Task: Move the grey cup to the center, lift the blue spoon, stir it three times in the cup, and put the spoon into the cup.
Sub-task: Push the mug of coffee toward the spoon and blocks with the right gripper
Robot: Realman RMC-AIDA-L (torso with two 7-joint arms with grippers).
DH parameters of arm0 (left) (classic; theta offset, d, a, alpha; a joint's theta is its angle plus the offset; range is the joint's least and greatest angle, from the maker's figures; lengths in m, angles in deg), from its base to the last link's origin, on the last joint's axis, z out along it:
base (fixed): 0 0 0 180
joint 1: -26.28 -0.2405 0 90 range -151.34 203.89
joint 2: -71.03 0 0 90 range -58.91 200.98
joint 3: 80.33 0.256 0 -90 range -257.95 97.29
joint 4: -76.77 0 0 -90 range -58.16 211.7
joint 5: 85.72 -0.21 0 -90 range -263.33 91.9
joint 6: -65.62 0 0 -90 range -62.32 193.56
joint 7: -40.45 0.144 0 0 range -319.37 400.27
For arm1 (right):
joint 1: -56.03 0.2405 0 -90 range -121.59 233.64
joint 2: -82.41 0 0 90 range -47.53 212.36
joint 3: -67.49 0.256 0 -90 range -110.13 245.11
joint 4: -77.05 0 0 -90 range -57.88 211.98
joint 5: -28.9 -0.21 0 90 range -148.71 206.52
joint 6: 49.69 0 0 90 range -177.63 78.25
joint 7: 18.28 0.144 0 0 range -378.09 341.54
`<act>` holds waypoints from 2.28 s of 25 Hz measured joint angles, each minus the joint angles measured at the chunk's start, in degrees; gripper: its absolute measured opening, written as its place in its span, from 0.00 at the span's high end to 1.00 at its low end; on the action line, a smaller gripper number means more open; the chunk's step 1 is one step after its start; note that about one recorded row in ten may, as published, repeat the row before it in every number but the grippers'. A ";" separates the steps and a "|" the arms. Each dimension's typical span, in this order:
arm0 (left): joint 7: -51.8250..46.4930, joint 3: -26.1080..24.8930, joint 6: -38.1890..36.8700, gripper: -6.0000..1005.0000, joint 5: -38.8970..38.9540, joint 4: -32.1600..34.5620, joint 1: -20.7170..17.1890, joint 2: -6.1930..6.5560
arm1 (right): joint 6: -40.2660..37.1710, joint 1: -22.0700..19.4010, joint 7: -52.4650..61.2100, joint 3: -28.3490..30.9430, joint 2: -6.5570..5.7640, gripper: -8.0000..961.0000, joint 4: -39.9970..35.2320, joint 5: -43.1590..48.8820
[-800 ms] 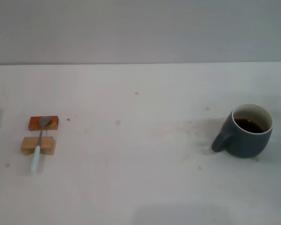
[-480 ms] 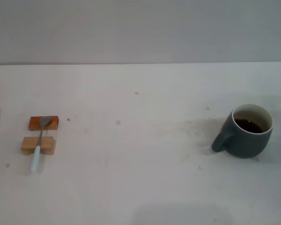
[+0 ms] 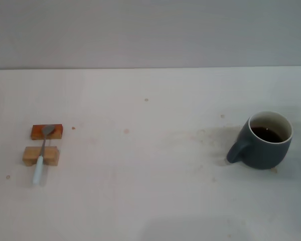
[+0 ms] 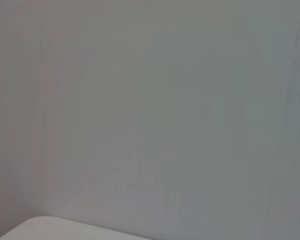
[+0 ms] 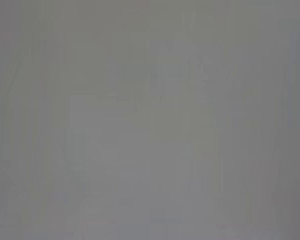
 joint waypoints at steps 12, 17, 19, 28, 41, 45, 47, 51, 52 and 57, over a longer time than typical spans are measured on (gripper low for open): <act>0.30 -1.43 -0.37 0.36 -0.01 -0.09 -0.07 0.11 | -1.67 -3.38 4.68 -8.36 0.01 0.54 1.34 -0.18; 0.16 -1.57 -0.56 0.37 -0.01 -0.08 -0.21 0.10 | -1.52 -4.95 4.70 -11.08 0.01 0.74 3.07 -0.25; 0.05 -1.69 -0.85 0.37 -0.01 -0.08 -0.31 0.10 | -1.25 -5.66 4.71 -11.87 0.00 0.84 3.97 -0.40; -0.08 -2.61 -1.41 0.37 -0.01 -0.08 -0.34 0.17 | 2.32 -9.31 4.51 -20.97 0.00 0.95 10.22 -4.77; -0.14 -2.98 -1.80 0.37 -0.01 -0.74 -0.66 0.10 | 10.33 -9.64 4.47 -28.20 -0.41 0.95 16.72 -4.74; -0.13 -2.98 -1.89 0.37 -0.01 -0.77 -0.66 0.03 | 13.16 -9.17 4.41 -29.86 -0.59 0.95 18.59 -4.37; -0.13 -3.04 -1.92 0.38 -0.01 -0.88 -0.66 -0.03 | 15.11 -8.68 4.34 -30.99 -0.68 0.95 19.69 -4.00; -0.13 -3.06 -1.92 0.38 -0.01 -0.96 -0.65 -0.07 | 16.87 -8.18 4.31 -31.59 -0.75 0.95 20.75 -2.83; -0.13 -3.06 -1.92 0.38 -0.01 -1.05 -0.63 -0.13 | 18.10 -7.90 4.30 -31.69 -0.78 0.95 21.70 -1.82; -0.13 -3.06 -1.93 0.38 -0.01 -1.30 -0.62 -0.24 | 20.23 -6.79 4.27 -32.48 -0.87 0.95 23.30 -0.02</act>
